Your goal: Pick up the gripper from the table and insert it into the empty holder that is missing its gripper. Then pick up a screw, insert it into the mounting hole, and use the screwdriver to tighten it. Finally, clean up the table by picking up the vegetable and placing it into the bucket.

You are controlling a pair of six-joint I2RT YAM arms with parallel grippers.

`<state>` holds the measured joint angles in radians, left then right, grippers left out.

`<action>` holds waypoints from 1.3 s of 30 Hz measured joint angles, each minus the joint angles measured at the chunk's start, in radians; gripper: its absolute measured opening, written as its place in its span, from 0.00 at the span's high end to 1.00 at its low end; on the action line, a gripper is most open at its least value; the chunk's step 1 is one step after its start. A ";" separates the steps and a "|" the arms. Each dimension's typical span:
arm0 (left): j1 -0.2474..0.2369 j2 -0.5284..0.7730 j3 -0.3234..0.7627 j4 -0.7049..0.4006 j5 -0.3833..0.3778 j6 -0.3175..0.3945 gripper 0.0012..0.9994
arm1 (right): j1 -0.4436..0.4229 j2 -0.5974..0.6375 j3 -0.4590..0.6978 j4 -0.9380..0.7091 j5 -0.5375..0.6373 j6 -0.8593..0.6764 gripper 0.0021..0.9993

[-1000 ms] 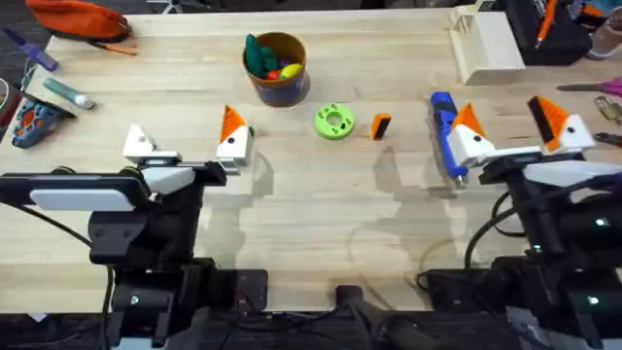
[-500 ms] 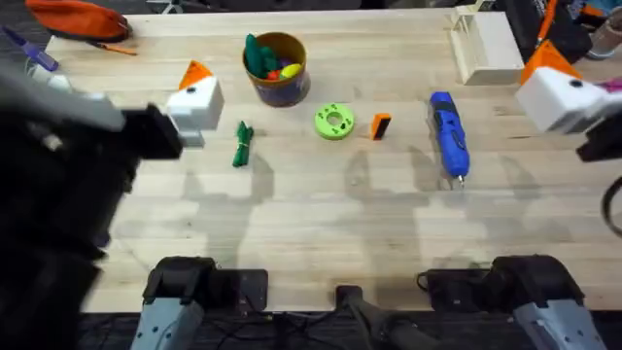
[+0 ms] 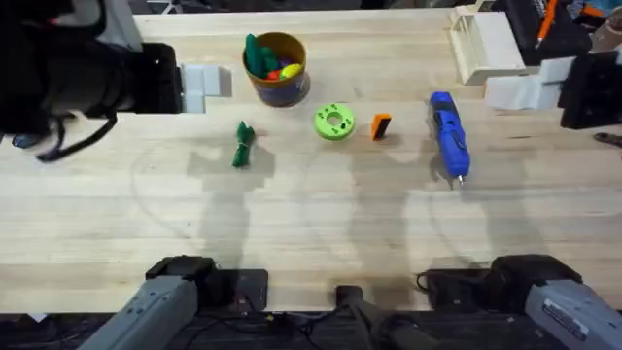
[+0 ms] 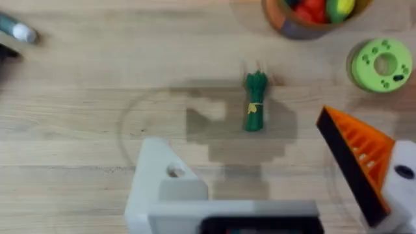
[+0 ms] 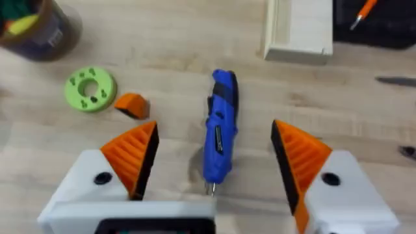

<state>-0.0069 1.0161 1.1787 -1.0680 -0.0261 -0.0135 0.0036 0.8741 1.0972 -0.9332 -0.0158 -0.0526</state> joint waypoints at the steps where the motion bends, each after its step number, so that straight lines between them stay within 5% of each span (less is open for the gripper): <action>1: 0.000 0.026 0.019 -0.024 0.000 0.000 0.01 | 0.000 0.017 0.009 -0.016 0.000 0.000 0.01; 21: -0.012 0.236 0.053 -0.149 0.014 0.006 0.01 | 0.000 0.101 0.020 -0.131 -0.001 0.035 0.01; 29: -0.070 0.308 -0.076 -0.044 0.041 -0.002 0.01 | 0.000 0.101 0.020 -0.131 -0.001 0.054 0.01; 39: -0.086 0.608 -0.095 0.068 0.087 -0.001 0.01 | 0.000 0.101 0.020 -0.131 -0.001 0.057 0.01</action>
<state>-0.0929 1.6237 1.0832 -1.0000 0.0608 -0.0146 0.0036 0.9753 1.1175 -1.0638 -0.0170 0.0040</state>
